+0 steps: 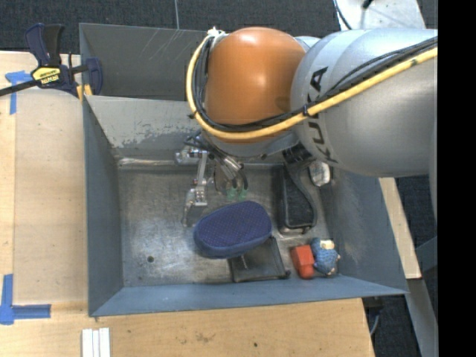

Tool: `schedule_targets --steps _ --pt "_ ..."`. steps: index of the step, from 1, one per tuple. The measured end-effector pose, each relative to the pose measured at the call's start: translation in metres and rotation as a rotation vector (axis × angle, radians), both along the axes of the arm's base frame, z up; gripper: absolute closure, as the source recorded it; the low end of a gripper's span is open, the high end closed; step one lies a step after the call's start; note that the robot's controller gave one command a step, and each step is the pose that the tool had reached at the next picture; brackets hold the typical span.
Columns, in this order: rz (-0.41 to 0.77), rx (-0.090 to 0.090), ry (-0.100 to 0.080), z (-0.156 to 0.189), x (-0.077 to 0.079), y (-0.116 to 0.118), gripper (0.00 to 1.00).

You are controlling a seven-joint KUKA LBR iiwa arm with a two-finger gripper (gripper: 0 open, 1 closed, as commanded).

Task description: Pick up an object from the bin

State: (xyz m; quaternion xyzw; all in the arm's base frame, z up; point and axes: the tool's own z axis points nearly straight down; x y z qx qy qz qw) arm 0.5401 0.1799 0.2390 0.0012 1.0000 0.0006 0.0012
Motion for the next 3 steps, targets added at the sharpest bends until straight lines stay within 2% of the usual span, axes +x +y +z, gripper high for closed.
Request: schedule_targets --steps 1,2,3 --pt "0.118 -0.005 0.008 -0.084 -0.02 -0.079 0.0" --pt "0.374 -0.001 -0.003 -0.163 -0.039 -0.122 0.0" --pt "0.372 0.0 -0.009 -0.161 -0.037 -0.121 1.0"
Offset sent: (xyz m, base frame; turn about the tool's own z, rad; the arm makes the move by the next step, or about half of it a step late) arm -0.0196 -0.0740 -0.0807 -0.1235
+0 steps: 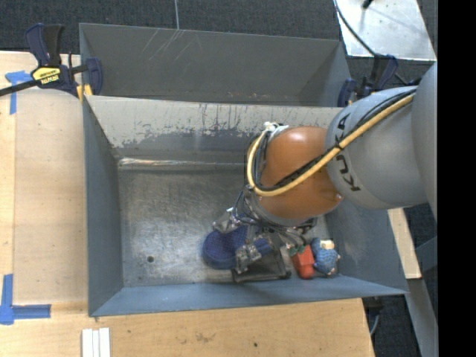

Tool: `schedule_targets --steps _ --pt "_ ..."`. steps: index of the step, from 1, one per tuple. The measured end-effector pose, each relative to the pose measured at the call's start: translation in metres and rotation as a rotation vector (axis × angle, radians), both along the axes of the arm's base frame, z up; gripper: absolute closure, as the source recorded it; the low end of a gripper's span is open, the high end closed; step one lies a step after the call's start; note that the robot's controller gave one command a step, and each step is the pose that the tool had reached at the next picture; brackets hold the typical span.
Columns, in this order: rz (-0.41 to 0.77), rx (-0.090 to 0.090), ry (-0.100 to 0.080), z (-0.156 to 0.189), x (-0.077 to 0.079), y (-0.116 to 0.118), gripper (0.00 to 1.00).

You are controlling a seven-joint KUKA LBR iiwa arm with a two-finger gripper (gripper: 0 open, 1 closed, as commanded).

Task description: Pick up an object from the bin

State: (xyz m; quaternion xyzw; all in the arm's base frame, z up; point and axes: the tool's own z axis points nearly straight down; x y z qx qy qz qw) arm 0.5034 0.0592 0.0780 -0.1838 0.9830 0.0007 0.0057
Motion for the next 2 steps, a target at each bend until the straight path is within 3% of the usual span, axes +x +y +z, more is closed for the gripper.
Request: schedule_targets --steps 1,2 --pt "0.075 -0.002 0.012 -0.004 0.052 -0.004 1.0" --pt "0.35 -0.006 0.0 0.146 0.022 -0.008 1.0"
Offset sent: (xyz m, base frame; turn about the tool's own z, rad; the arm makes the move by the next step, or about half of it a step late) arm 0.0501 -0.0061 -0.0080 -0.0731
